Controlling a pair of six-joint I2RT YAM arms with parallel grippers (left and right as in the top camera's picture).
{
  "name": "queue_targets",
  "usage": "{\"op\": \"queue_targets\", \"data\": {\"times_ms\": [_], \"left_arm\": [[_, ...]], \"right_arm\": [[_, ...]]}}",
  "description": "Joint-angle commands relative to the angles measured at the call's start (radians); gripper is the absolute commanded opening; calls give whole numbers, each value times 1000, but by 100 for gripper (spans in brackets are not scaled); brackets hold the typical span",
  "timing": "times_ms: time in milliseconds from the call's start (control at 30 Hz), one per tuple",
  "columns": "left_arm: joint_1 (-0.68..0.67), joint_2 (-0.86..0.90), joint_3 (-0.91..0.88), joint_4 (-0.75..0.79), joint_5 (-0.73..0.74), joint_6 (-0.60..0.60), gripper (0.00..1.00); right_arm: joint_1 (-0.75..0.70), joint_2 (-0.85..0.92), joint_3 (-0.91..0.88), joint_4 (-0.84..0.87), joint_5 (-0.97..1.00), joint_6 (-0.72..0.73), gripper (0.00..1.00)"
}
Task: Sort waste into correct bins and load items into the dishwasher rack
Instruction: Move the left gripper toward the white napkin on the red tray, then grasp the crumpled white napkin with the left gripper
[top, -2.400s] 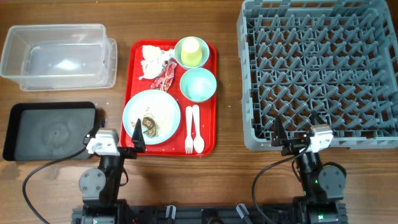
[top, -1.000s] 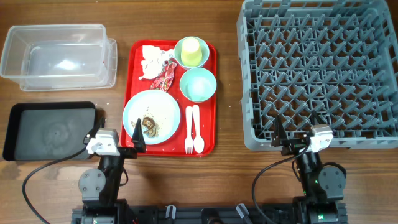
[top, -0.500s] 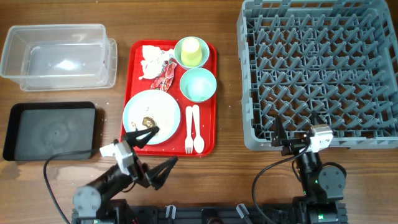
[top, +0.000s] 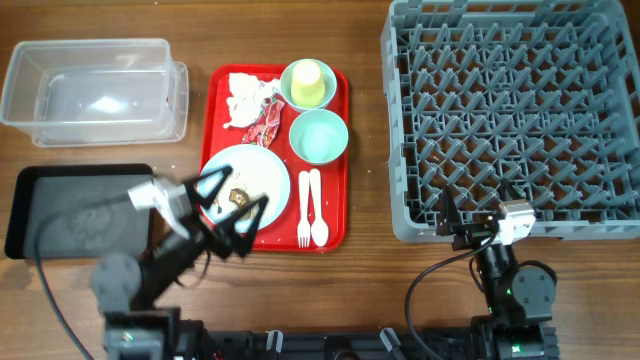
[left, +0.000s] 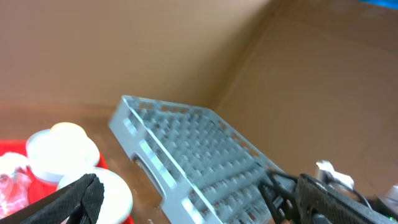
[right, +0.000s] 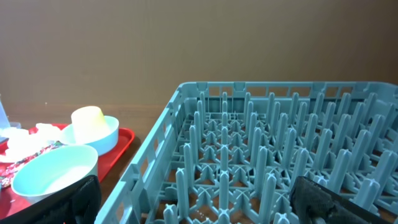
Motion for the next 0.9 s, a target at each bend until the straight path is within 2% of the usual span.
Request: {"op": "queue_targets", "data": {"times_ms": [0, 67, 133, 200, 267, 300, 400, 533, 600, 667, 767, 867], "left_arm": [[-4, 342, 372, -296, -95, 206, 100], [-5, 565, 649, -602, -106, 294, 100], [-5, 734, 863, -811, -76, 292, 100], [-5, 839, 977, -875, -21, 291, 100], [-5, 912, 1032, -850, 26, 286, 100], [-8, 933, 1048, -848, -6, 281, 100], [-66, 986, 1117, -940, -431, 160, 99], [-219, 1125, 1271, -1110, -901, 163, 99], [-264, 1247, 1352, -1178, -990, 172, 99], [-262, 1375, 1408, -1238, -998, 187, 100], [-250, 1480, 1410, -1221, -998, 187, 100], [-251, 1555, 1410, -1121, -983, 187, 100]], "right_arm": [[-6, -3, -3, 2, 8, -13, 100], [-6, -3, -2, 2, 8, -13, 100], [-6, -3, -2, 3, 8, -13, 100], [-6, -3, -3, 3, 8, -13, 100], [-6, -3, -3, 3, 8, -13, 100], [-6, -3, -3, 2, 8, -13, 100], [-6, -3, -3, 2, 8, -13, 100], [-6, -3, -2, 2, 8, -13, 100], [-6, -3, -3, 3, 8, -13, 100], [-6, -3, -3, 2, 8, -13, 100], [-6, -3, -2, 2, 8, -13, 100], [-6, -3, -3, 3, 8, -13, 100]]}}
